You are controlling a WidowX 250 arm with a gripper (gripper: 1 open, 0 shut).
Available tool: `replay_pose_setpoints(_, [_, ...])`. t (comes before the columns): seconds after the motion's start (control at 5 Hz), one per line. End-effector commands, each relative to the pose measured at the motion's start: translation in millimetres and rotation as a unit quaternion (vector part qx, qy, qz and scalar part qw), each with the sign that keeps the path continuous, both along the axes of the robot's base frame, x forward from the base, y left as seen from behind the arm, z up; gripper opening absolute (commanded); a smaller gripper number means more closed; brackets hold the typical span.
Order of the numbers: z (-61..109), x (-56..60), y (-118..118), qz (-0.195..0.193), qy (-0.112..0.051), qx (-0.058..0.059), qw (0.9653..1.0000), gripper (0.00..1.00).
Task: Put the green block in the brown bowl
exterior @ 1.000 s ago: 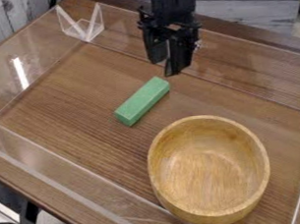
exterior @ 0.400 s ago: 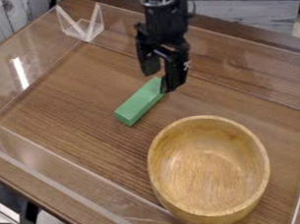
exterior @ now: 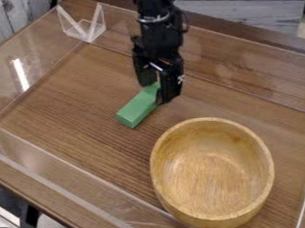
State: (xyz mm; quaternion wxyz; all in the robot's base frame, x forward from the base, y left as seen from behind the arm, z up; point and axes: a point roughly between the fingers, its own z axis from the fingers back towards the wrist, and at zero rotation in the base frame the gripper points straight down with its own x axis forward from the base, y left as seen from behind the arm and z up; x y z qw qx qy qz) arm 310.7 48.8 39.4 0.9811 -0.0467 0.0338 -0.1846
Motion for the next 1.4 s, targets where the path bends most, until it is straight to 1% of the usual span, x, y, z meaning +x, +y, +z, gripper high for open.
replay_pose_setpoints(0.0, [6.3,9.2,7,-0.001,-0.028,0.005,0.9996,1.0])
replay_pose_setpoints(0.2, [1.1,9.5,9,-0.003,-0.028,0.005,0.9996,1.0])
replay_pose_setpoints(0.4, [-2.5,9.0,10,-0.002,-0.026,0.004,0.9996,0.0])
replay_pose_setpoints(0.6, [4.9,3.5,9,0.017,-0.012,-0.004,0.9998,0.0])
replay_pose_setpoints(1.0, [25.9,-6.2,7,0.058,0.018,-0.021,0.9979,0.0])
replay_pose_setpoints(1.2, [40.7,-7.0,6,0.075,0.023,-0.025,0.9966,0.0])
